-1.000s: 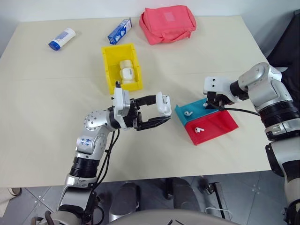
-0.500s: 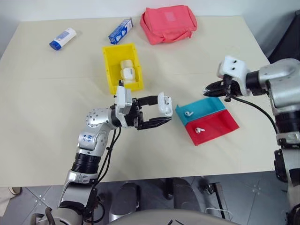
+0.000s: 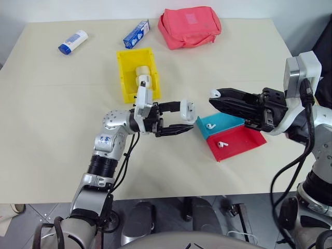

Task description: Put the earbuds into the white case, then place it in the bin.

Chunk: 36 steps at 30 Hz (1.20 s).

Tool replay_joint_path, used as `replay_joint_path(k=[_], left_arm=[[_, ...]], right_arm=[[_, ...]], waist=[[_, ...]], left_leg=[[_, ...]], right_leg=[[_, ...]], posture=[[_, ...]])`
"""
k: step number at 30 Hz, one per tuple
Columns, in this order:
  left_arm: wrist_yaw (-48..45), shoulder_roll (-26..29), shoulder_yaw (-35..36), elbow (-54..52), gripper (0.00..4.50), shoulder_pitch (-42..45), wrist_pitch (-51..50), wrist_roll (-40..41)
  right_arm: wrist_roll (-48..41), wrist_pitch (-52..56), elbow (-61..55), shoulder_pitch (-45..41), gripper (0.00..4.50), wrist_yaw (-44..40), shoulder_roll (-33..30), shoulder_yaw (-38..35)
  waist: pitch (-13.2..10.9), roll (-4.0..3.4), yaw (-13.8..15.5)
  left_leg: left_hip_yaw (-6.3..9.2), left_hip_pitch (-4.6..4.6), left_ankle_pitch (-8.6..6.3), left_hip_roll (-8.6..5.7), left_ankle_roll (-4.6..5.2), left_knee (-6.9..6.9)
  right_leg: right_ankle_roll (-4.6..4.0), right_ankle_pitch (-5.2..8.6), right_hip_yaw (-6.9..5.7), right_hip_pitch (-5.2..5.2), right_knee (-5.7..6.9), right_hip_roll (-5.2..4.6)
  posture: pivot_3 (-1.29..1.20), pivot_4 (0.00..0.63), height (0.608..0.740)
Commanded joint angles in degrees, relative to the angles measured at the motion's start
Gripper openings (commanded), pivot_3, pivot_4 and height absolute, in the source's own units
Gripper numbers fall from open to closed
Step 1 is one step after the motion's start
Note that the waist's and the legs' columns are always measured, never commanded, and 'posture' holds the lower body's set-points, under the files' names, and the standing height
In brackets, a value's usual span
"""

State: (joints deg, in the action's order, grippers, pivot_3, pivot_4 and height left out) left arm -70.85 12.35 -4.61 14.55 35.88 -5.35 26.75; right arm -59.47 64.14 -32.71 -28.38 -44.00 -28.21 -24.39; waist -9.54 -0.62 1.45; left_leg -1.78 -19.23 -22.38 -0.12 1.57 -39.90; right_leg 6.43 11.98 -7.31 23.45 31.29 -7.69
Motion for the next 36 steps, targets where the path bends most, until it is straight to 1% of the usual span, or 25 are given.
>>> replay_joint_path(k=[1, 5, 9, 16, 20, 30, 36], left_arm=[[-1.04, -0.4, 0.05, 0.4, 2.8, 1.65, 1.36, 0.21], [-1.93, -0.36, 0.01, 1.38, 2.8, 2.34, 2.32, -0.09], [-2.19, -0.43, 0.12, 1.84, 2.8, 2.62, 3.03, -0.25], [-2.49, -0.47, 0.07, 0.92, 2.8, 1.93, 4.12, -0.06], [-2.41, -0.7, 0.0, -0.39, 2.8, 1.29, 3.91, 0.41], [-1.94, -0.84, 0.15, -1.36, 2.8, 0.76, 3.82, 0.66], [-0.81, -1.48, 0.46, -1.6, 2.8, 0.58, 4.74, 0.56]], right_arm=[[-12.96, 1.26, -3.29, 1.34, 0.51, 11.28, 0.81, -1.34], [-22.67, -0.84, -4.84, 4.56, 0.51, 20.61, -0.28, 1.43], [-26.98, -3.25, -5.13, 7.17, 0.51, 25.61, -2.8, 3.46], [-22.86, -7.41, -4.17, 10.96, 0.51, 26.27, -5.17, 7.45], [-19.51, -9.55, -2.77, 11.39, 0.51, 25.58, -4.93, 9.98], [-16.29, -11.81, -1.68, 12.44, 0.51, 25.04, -4.68, 14.53], [-13.98, -12.17, -1.68, 13.83, 0.51, 26.3, -4.64, 17.04]], waist=[[0.0, 0.0, 0.09], [0.0, 0.01, 0.0], [0.0, 0.01, -0.03], [0.01, 0.03, 0.03], [0.01, 0.04, 0.04], [0.01, 0.04, 0.03], [0.01, 0.04, 0.07]], left_leg=[[0.0, -0.01, 0.0, -0.03, 0.02, 0.0], [-0.05, -0.01, -0.04, -0.05, 0.15, 0.0], [-0.11, 0.0, -0.05, -0.04, 0.19, 0.01], [-0.18, -0.01, -0.1, -0.04, 0.33, 0.0], [-0.18, -0.01, -0.1, -0.04, 0.36, 0.0], [-0.16, -0.02, -0.11, -0.02, 0.39, 0.0], [-0.15, -0.03, -0.13, -0.01, 0.41, 0.0]], right_leg=[[0.0, 0.0, 0.01, 0.0, 0.0, -0.02], [0.0, 0.0, 0.04, 0.0, 0.0, -0.02], [0.0, 0.0, 0.06, 0.01, -0.01, 0.03], [0.0, 0.0, 0.09, 0.01, -0.03, 0.05], [0.0, 0.0, 0.09, 0.01, -0.04, 0.06], [0.0, 0.0, 0.1, 0.01, -0.1, 0.06], [0.0, 0.0, 0.1, 0.0, -0.14, 0.04]], posture=[[0.0, 0.15, 0.74], [0.0, 0.15, 0.74], [0.0, 0.15, 0.74], [0.0, 0.15, 0.74], [0.0, 0.15, 0.74], [0.0, 0.15, 0.74], [0.0, 0.15, 0.74]])
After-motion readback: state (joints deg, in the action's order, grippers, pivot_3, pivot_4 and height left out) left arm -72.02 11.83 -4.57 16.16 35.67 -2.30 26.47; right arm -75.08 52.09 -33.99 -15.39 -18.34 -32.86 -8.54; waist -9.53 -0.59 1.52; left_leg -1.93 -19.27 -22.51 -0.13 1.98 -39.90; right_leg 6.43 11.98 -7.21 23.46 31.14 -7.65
